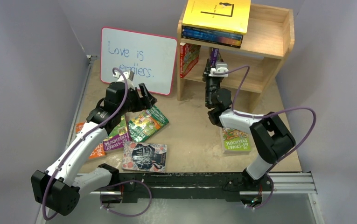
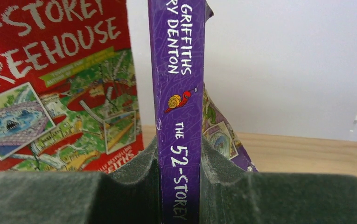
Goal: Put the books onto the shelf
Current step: Place the book on the shelf.
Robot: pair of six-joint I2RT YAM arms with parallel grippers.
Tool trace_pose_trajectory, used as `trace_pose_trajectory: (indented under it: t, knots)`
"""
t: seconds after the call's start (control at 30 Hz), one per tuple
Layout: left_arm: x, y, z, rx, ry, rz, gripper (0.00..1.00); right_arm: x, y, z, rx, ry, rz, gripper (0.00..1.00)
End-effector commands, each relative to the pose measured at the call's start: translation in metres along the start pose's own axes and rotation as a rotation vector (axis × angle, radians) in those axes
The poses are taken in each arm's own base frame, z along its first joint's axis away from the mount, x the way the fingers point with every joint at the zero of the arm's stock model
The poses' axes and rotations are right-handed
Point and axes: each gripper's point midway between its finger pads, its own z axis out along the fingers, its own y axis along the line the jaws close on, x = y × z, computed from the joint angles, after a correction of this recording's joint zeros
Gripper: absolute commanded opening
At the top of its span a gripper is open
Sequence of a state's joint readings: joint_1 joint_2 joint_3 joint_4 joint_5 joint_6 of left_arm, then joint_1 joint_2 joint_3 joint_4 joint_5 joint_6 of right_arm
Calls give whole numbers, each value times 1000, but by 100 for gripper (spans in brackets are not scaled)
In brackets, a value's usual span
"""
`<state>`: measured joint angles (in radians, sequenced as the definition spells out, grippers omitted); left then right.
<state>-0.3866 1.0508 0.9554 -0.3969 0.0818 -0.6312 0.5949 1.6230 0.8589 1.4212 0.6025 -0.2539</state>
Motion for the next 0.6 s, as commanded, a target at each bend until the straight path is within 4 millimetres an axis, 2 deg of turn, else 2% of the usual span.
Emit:
trace_pose_trajectory:
  t: [0.0, 0.2, 0.4, 0.57]
  knots:
    - [-9, -6, 4, 34, -32, 28, 73, -112, 23, 28, -86, -338, 276, 0]
    - [-6, -3, 8, 28, -23, 30, 72, -105, 59, 35, -191, -339, 270, 0]
    - [1, 2, 15, 13, -1, 30, 72, -108, 99, 20, -283, -342, 208, 0]
    - [-2, -8, 21, 62, -10, 3, 72, -99, 109, 24, -264, -326, 179, 0]
